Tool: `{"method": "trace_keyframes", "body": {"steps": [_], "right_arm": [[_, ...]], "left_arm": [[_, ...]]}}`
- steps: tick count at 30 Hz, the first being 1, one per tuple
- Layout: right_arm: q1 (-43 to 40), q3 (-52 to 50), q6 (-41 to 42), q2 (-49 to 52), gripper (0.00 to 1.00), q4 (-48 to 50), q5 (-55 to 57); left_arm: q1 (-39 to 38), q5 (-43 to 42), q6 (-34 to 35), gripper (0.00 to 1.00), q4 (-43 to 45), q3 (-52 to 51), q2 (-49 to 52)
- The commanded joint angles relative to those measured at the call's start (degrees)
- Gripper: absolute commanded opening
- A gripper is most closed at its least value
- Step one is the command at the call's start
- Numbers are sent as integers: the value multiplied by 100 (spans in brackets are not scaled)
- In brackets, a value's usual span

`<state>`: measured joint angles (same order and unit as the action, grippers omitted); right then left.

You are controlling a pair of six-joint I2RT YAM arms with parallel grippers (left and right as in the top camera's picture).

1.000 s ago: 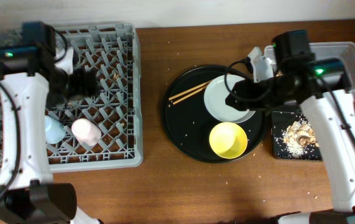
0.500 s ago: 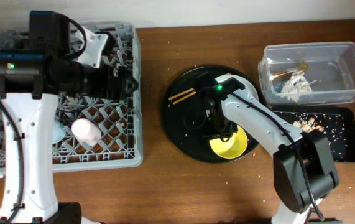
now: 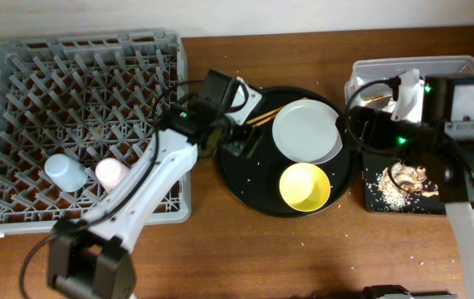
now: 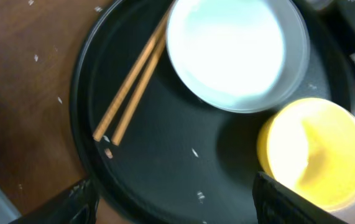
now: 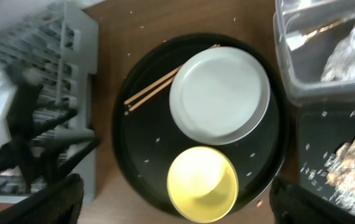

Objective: Sort waste into correct bins and load items into the dishwasher rack
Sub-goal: 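Reach left gripper to the tray and grasp the wooden chopsticks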

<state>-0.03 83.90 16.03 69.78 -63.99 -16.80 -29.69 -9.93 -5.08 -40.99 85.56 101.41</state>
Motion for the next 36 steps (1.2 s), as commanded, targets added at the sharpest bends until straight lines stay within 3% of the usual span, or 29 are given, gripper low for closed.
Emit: {"method": "trace_keyframes", "body": {"steps": [1, 2, 4, 9, 10, 13, 15, 23, 24, 30, 32, 36], "right_arm": [[-35, 44, -11, 50, 98, -138, -81], [-35, 44, -11, 107, 98, -214, -79], [-35, 44, -13, 201, 99, -212, -74], [-37, 44, -13, 476, 98, -223, -59], [-37, 44, -13, 560, 99, -223, -59], [-35, 44, -13, 625, 98, -223, -59], [-35, 44, -11, 625, 98, -223, -59], [-35, 44, -11, 625, 99, -223, -59], [-35, 44, -11, 625, 99, -227, -61], [-35, 44, -11, 625, 98, -227, -63], [-35, 44, -11, 625, 98, -227, -63], [-35, 44, -11, 625, 98, -267, -63]], "left_arm": [[-33, 376, -568, 72, 205, 555, 1161], [-70, 378, -955, 59, 573, 638, 1537], [-96, 382, -1458, 56, 1259, 638, 1899], [-52, 649, -1598, 54, 2208, 638, 2459], [-48, 964, -1604, 44, 2358, 638, 2568], [-46, 1038, -1604, 28, 2702, 638, 2638], [-48, 1029, -1604, 22, 2704, 638, 2800], [-39, 730, -1602, 21, 2371, 638, 2975], [-42, 699, -1600, 16, 2249, 636, 2977], [-63, 326, -1600, 14, 1497, 636, 3018], [-63, 328, -1598, 8, 1445, 643, 3003], [101, 330, -1231, 7, 483, 1379, 2498]]}}
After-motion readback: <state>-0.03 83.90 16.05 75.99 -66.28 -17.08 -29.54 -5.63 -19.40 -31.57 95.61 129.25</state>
